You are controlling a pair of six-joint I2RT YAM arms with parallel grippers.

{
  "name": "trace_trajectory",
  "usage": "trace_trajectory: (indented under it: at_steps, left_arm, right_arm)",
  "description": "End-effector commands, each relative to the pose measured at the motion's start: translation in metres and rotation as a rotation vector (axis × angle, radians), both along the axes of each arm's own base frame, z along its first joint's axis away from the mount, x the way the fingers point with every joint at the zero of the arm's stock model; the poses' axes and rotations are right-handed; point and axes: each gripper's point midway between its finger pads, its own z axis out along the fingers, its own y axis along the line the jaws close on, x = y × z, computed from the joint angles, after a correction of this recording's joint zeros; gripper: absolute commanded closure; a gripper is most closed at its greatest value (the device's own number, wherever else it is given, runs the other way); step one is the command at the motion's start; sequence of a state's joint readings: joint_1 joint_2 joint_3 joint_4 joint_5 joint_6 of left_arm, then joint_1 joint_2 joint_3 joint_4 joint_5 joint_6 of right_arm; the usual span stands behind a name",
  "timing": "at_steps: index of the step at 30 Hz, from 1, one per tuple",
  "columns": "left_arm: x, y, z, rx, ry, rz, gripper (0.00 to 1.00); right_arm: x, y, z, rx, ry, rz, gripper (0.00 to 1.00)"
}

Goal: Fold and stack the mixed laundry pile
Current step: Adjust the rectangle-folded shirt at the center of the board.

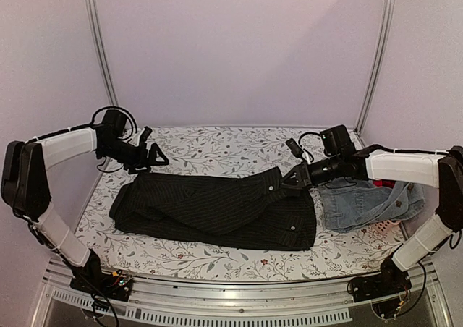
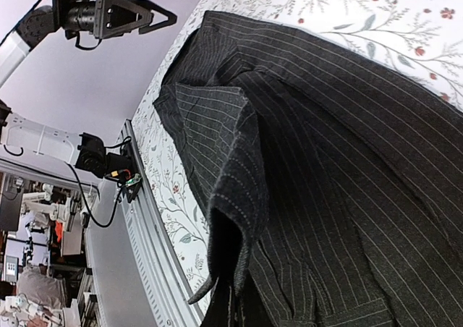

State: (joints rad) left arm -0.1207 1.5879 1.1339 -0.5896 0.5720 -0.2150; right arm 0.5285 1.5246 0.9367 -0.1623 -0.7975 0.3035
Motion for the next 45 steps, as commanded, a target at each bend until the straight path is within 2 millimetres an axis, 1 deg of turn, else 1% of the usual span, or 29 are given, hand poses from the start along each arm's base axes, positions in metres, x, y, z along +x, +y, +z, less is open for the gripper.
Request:
trace_trajectory:
  at_steps: [1,2,4,6,8,10,12,15,21,23,26,28,30,31,32,33,35,37,39,41,43,45]
  left_arm:
    - [0.006,0.007,-0.007,0.017,0.004,0.004,0.0]
    - [0.007,0.007,-0.008,0.018,0.008,0.004,0.0]
    - [0.009,0.007,-0.011,0.018,0.014,0.003,0.0]
    - [0.01,0.008,-0.013,0.019,0.02,0.005,0.0]
    - [0.012,0.008,-0.016,0.022,0.026,0.007,0.0]
    - [0.013,0.009,-0.019,0.028,0.033,0.008,0.0]
    - [0.014,0.01,-0.021,0.033,0.04,0.011,0.0]
    - [0.016,0.01,-0.024,0.037,0.046,0.013,0.0]
    - [0.019,0.011,-0.028,0.046,0.052,0.015,0.0]
    - [0.02,0.012,-0.029,0.049,0.056,0.017,0.0]
    - [0.024,0.013,-0.029,0.055,0.052,0.021,0.0]
    - [0.027,0.015,-0.027,0.066,0.047,0.03,0.0]
    - [0.028,0.017,-0.026,0.08,0.045,0.036,0.0]
    - [0.029,0.018,-0.025,0.085,0.042,0.042,0.0]
    - [0.029,0.019,-0.024,0.09,0.037,0.047,0.0]
    - [0.03,0.021,-0.022,0.096,0.028,0.053,0.0]
    - [0.031,0.021,-0.016,0.095,0.002,0.061,0.0]
    - [0.031,0.023,-0.008,0.095,-0.025,0.079,0.0]
    - [0.029,0.023,-0.001,0.086,-0.033,0.098,0.0]
    - [0.024,0.022,0.005,0.067,-0.03,0.117,0.0]
    - [0.015,0.015,0.01,0.063,-0.033,0.128,0.0]
    - [0.005,0.008,0.01,0.1,-0.034,0.132,0.0]
  right_arm:
    - [0.014,-0.017,-0.004,0.003,-0.023,-0.086,1.0]
    - [0.015,-0.023,-0.013,-0.015,-0.012,-0.104,1.0]
    - [0.019,-0.032,-0.024,-0.038,-0.003,-0.135,1.0]
    - [0.02,-0.036,-0.032,-0.058,0.001,-0.149,1.0]
    - [0.021,-0.037,-0.045,-0.085,0.02,-0.153,1.0]
    - [0.023,-0.043,-0.06,-0.127,0.035,-0.181,1.0]
    - [0.026,-0.049,-0.069,-0.144,0.045,-0.201,1.0]
    - [0.028,-0.053,-0.073,-0.157,0.046,-0.213,1.0]
    - [0.042,-0.066,-0.066,-0.166,0.011,-0.272,1.0]
    - [0.043,-0.067,-0.067,-0.171,0.013,-0.272,1.0]
    - [0.039,-0.067,-0.081,-0.2,0.045,-0.241,1.0]
    - [0.036,-0.071,-0.092,-0.234,0.063,-0.24,1.0]
    - [0.036,-0.076,-0.098,-0.272,0.059,-0.243,1.0]
    - [0.035,-0.078,-0.099,-0.29,0.063,-0.245,0.95]
    - [0.036,-0.079,-0.1,-0.305,0.059,-0.239,0.86]
    - [0.038,-0.08,-0.098,-0.322,0.054,-0.243,0.79]
    - [0.044,-0.081,-0.091,-0.338,0.032,-0.246,0.72]
    - [0.051,-0.081,-0.075,-0.339,-0.003,-0.26,0.62]
    - [0.058,-0.078,-0.05,-0.316,-0.054,-0.265,0.55]
    - [0.061,-0.073,-0.033,-0.302,-0.089,-0.256,0.51]
    - [0.063,-0.064,-0.018,-0.29,-0.126,-0.237,0.49]
    - [0.064,-0.051,-0.009,-0.279,-0.15,-0.205,0.47]
